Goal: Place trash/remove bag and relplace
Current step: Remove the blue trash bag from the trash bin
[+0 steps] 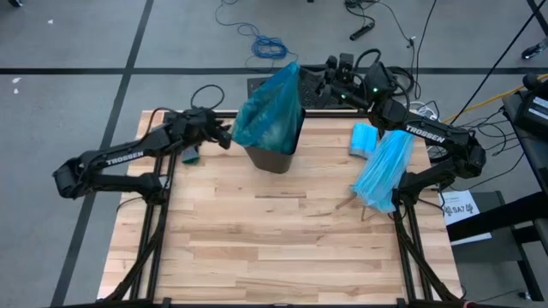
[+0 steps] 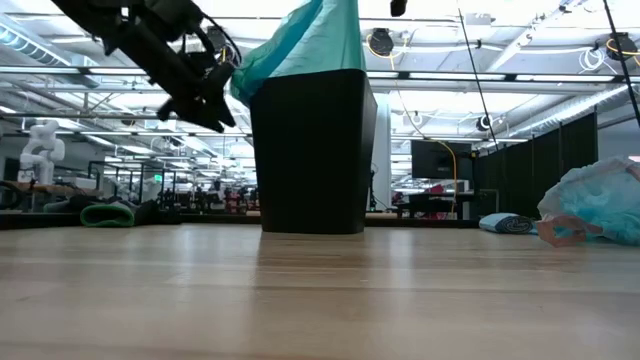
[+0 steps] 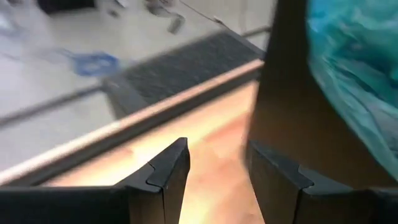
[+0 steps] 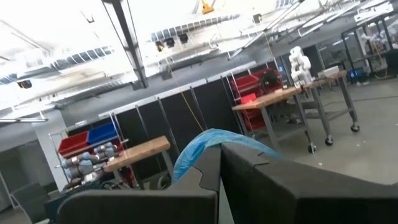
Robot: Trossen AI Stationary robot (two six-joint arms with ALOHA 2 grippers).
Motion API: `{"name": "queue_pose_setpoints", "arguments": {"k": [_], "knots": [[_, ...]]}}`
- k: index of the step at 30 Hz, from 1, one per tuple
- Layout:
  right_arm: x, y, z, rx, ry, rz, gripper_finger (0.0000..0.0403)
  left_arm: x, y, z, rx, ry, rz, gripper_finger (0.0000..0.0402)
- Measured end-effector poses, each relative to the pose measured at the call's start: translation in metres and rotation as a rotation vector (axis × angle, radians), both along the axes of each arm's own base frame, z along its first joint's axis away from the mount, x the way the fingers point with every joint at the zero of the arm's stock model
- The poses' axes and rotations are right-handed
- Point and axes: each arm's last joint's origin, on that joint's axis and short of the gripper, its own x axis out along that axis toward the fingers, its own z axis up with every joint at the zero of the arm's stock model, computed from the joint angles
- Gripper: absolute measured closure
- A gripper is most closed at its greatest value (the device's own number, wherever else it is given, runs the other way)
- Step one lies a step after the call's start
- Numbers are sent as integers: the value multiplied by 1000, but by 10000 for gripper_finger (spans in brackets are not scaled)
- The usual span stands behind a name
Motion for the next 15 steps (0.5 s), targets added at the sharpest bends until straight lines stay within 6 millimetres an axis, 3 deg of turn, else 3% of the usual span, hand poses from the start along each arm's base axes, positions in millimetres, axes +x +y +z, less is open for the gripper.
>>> {"name": "queue_pose_setpoints", "arguments": {"k": [5,12,15], "knots": [[1,0,-1,23,4,8,403,1,16,-12,-144,-44,-67,240],[1,0,-4,52,28,16,403,-19,55,-23,-291,-155,-104,240],[2,0,-5,56,33,15,403,-26,72,-38,-409,-198,-119,240]]}}
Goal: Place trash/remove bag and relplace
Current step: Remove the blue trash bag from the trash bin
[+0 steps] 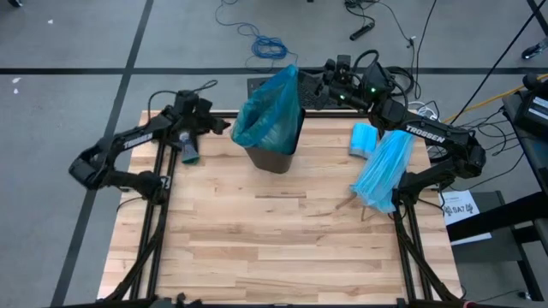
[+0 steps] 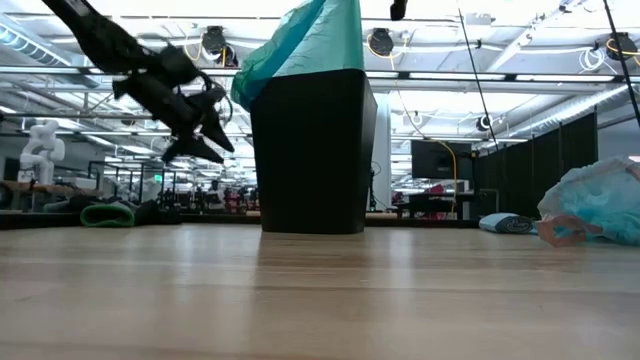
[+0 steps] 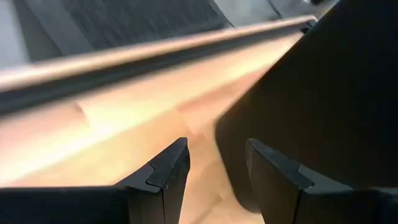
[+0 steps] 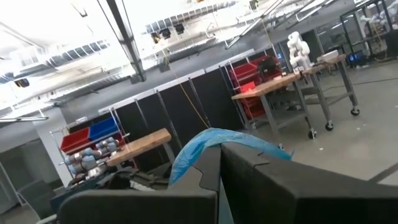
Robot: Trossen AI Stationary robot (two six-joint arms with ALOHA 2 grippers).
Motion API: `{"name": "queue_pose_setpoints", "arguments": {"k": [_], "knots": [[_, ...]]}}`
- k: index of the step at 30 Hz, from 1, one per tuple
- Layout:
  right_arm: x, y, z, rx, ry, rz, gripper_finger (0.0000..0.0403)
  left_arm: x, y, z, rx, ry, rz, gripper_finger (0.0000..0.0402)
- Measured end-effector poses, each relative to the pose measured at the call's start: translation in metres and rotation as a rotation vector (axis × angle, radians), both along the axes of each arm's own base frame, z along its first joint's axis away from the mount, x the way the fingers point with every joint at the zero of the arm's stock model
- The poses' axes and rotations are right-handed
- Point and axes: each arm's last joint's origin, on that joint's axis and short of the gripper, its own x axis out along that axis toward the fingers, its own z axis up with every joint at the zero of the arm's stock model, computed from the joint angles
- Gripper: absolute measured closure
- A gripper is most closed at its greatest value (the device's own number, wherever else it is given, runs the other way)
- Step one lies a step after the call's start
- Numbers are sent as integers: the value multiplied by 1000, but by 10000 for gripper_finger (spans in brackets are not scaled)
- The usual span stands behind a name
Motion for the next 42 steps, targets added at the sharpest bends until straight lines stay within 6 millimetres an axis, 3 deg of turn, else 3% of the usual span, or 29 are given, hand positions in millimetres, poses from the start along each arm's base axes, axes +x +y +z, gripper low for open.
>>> {"name": "queue_pose_setpoints", "arguments": {"k": [6,11,17,27,35,42], "knots": [[0,0,-1,3,6,0,403,17,17,-30,-284,-213,-204,240],[0,0,-1,4,8,0,403,36,21,-35,-366,-313,-230,240],[0,0,-2,8,16,0,403,47,19,-14,-369,-479,-378,240],[2,-1,-8,44,75,-11,403,49,22,15,-335,-659,-422,240],[7,0,-34,186,288,-82,403,46,21,31,-309,-753,-450,240],[22,5,-46,192,339,-44,403,44,20,44,-284,-858,-420,240]]}}
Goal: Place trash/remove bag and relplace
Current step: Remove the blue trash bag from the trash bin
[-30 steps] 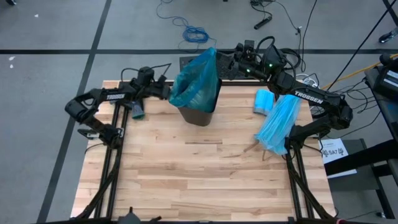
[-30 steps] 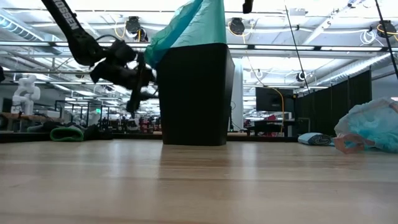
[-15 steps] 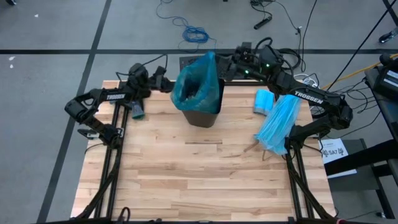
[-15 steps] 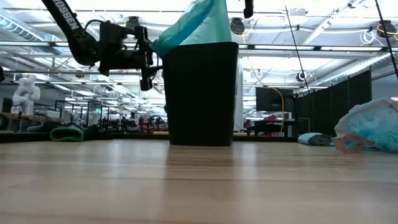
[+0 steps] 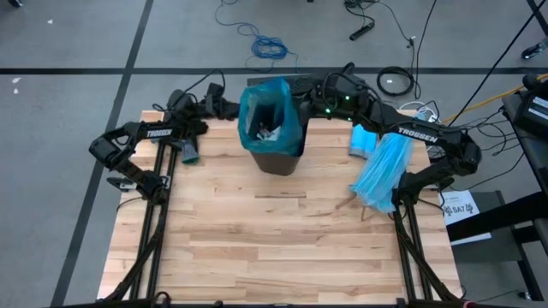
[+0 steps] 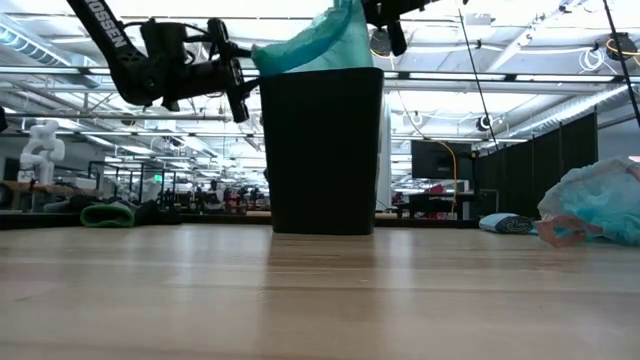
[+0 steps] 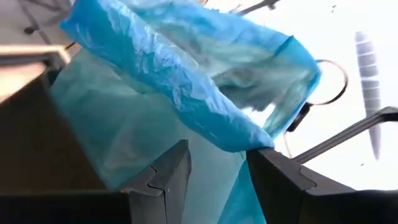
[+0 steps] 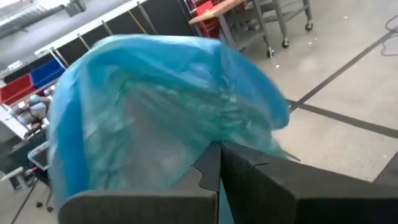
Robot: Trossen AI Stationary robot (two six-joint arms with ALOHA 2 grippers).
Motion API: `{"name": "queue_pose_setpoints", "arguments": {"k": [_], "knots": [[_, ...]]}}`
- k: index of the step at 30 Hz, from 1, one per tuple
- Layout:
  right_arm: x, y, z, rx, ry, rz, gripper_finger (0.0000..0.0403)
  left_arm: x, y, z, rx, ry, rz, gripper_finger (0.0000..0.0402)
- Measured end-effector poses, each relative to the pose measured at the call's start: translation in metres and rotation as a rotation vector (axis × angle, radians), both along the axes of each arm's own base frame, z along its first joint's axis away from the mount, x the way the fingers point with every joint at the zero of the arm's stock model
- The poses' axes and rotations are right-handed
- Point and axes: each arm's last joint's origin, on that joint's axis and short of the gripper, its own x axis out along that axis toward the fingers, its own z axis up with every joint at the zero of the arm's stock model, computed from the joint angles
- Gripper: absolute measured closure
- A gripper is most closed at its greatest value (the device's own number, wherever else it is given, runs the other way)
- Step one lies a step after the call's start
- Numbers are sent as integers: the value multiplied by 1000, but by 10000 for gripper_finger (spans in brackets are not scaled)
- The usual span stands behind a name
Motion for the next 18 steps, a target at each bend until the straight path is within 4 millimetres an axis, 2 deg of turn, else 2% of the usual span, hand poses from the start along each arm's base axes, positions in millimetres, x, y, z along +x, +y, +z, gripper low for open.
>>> {"name": "queue_pose_setpoints", "arguments": {"k": [9,18], "knots": [[6,-3,-9,16,35,6,403,-6,-5,18,-42,-168,34,240],[3,-2,-22,96,155,-3,403,-12,-9,33,-143,-304,59,240]]}}
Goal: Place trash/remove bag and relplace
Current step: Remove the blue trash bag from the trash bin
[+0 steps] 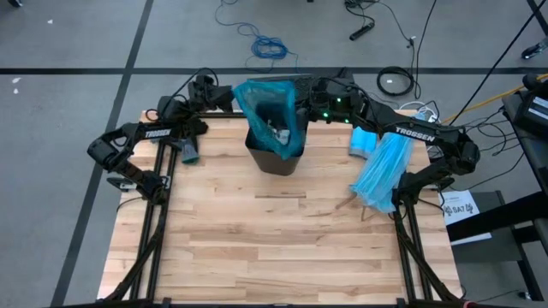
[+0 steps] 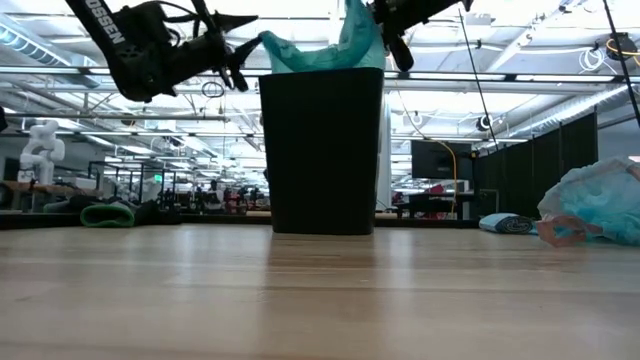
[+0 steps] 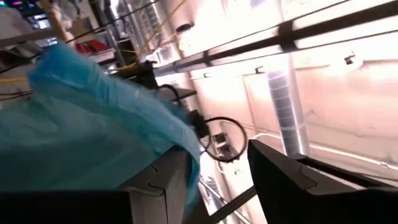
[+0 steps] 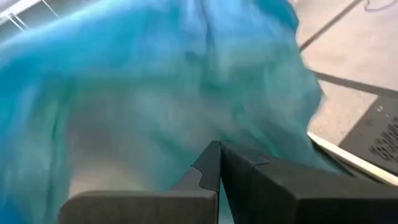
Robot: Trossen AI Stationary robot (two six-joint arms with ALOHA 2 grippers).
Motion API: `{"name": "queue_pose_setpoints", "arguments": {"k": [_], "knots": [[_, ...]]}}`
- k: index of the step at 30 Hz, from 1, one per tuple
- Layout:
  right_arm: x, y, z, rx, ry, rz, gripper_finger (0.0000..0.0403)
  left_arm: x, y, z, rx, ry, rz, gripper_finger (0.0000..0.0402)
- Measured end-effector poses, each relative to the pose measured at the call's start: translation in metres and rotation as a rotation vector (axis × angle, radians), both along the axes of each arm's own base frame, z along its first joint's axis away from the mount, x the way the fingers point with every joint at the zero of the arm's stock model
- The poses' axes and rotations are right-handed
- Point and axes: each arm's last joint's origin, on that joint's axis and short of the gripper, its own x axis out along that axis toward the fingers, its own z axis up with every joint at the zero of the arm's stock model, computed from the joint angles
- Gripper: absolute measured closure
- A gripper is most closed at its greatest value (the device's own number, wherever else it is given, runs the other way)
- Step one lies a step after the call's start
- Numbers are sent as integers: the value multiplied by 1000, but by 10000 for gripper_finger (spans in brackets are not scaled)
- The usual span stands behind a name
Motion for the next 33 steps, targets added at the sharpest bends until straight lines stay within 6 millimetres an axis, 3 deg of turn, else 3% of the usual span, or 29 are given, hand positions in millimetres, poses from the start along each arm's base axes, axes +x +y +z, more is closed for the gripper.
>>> {"name": "queue_pose_setpoints", "arguments": {"k": [14,24,33], "knots": [[-1,1,-3,16,32,5,403,-5,3,4,170,88,-51,240],[-8,4,-8,36,117,11,403,-6,8,-36,93,300,-74,240],[-9,4,-8,27,126,15,403,-20,1,-15,195,268,-19,240]]}}
